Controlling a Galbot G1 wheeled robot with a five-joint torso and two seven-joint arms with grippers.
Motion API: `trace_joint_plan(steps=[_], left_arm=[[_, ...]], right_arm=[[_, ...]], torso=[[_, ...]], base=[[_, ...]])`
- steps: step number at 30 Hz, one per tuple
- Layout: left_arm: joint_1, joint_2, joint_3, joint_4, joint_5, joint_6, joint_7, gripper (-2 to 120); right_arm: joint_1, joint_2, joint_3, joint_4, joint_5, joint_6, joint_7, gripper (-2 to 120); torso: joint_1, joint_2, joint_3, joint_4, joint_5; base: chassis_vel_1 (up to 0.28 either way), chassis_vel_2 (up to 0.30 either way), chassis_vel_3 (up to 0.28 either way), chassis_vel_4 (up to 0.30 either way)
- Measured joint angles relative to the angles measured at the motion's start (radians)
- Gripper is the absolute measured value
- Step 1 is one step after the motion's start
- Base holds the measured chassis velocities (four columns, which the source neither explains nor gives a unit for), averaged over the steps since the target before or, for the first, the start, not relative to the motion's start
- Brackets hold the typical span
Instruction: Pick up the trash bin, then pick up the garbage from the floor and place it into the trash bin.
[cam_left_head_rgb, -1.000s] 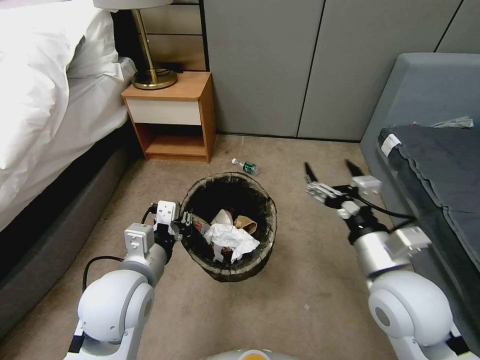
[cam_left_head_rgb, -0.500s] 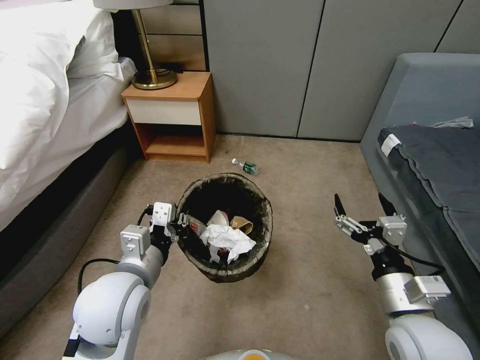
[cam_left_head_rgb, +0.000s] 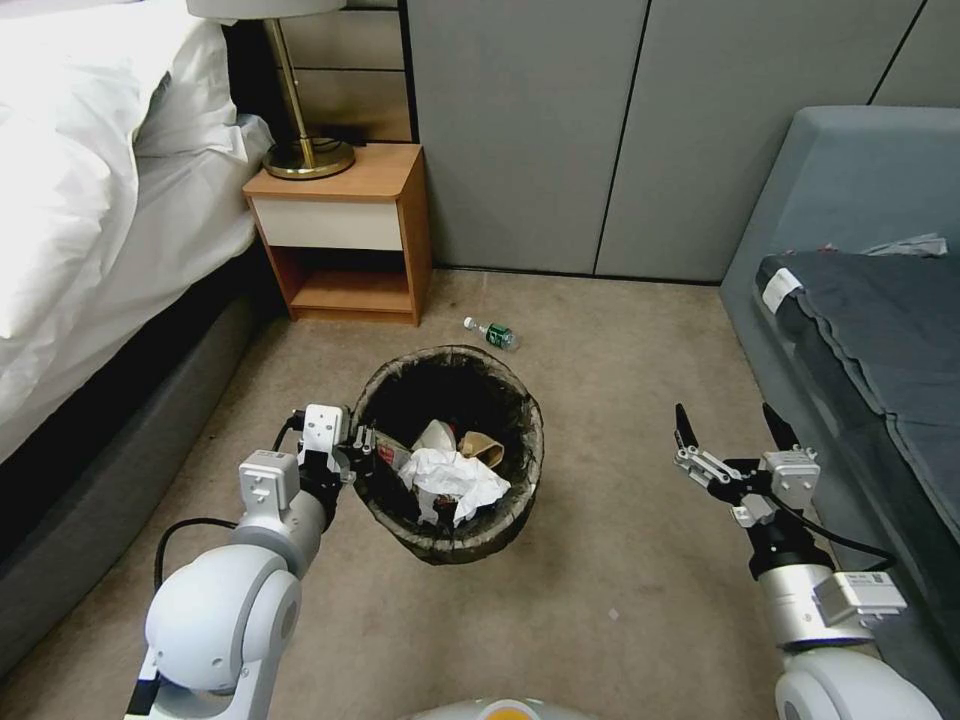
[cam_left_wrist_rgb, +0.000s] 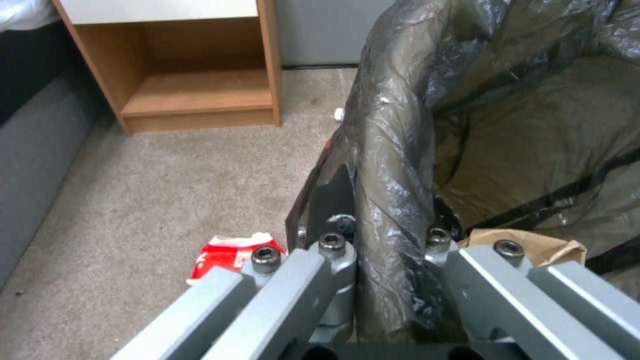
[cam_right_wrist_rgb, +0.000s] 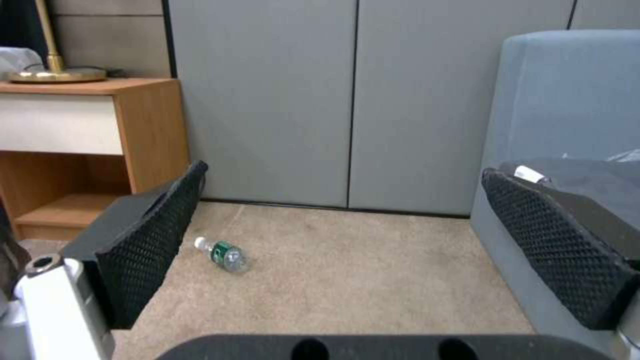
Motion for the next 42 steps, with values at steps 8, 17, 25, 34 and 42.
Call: trace_joint_plan(steps=[8, 17, 25, 34, 42], left_arm=[[-0.001, 0.0, 0.001, 0.002, 0.001, -0.001, 0.0, 2], [-0.001, 0.0, 0.0, 0.002, 0.0, -0.002, -0.001, 2], [0.005, 0.001, -0.012, 0.001, -0.001, -0.003, -0.001, 2], [0.026, 0.008, -0.053, -0.013, 0.007, 0.0, 0.01, 2], [0.029, 0.007, -0.056, -0.017, 0.006, 0.002, 0.012, 2]], right_arm=[[-0.001, 0.005, -0.002, -0.001, 0.001, -0.001, 0.002, 100], [0.0, 0.008, -0.015, -0.003, -0.003, -0.003, 0.002, 100], [0.0, 0.008, -0.019, -0.003, -0.003, -0.004, 0.002, 100], [0.002, 0.007, -0.023, -0.009, -0.003, -0.005, 0.003, 100], [0.004, 0.005, -0.023, -0.013, -0.001, -0.005, 0.003, 100]], torso=[[0.0, 0.0, 0.0, -0.0001, 0.0], [0.0, 0.0, 0.0, -0.0001, 0.0], [0.0, 0.0, 0.0, 0.0, 0.0], [0.0, 0.0, 0.0, 0.0, 0.0], [0.0, 0.0, 0.0, -0.0001, 0.0]], base=[[-0.065, 0.049, 0.064, -0.056], [-0.09, 0.074, 0.089, -0.087], [-0.065, 0.086, 0.072, -0.064], [-0.1, 0.102, 0.094, -0.113], [-0.099, 0.088, 0.099, -0.098]])
